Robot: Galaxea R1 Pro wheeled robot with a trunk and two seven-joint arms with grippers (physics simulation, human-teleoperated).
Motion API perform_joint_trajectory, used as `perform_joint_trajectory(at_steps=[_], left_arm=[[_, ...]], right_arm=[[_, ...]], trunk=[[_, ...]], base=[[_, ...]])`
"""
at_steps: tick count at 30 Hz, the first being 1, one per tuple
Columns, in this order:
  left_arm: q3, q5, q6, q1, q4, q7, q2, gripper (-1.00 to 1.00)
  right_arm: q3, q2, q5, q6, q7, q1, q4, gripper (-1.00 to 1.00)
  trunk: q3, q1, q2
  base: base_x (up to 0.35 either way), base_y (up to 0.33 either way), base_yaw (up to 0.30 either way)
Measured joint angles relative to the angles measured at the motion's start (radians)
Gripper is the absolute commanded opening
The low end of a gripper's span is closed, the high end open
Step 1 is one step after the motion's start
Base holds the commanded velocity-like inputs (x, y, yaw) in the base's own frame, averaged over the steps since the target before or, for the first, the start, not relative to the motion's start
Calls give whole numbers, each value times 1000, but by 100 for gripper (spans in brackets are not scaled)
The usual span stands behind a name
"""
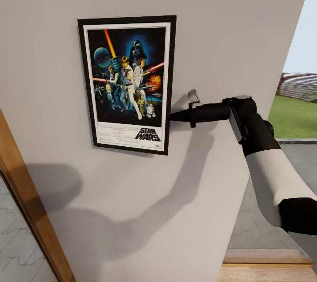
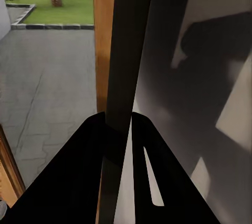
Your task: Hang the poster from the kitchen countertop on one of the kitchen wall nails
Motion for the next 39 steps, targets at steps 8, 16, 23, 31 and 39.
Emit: perform_joint_trajectory(at_steps=[8,16,23,31,39], left_arm=[[0,0,0,0,0,0,0,100],[0,0,0,0,0,0,0,100],[-1,0,-1,0,0,-1,5,100],[-2,0,-1,0,0,0,5,100],[-1,0,-1,0,0,0,5,100]], right_arm=[[0,0,0,0,0,0,0,-100],[0,0,0,0,0,0,0,-100],[99,-13,-87,-96,130,2,-22,-100],[-1,0,-1,3,-11,1,15,100],[2,-1,-10,13,-4,1,17,100]], trunk=[[0,0,0],[0,0,0],[0,0,1],[0,0,0],[0,0,-1]], base=[[0,0,0],[3,0,0],[49,0,0],[4,0,0],[0,0,0]])
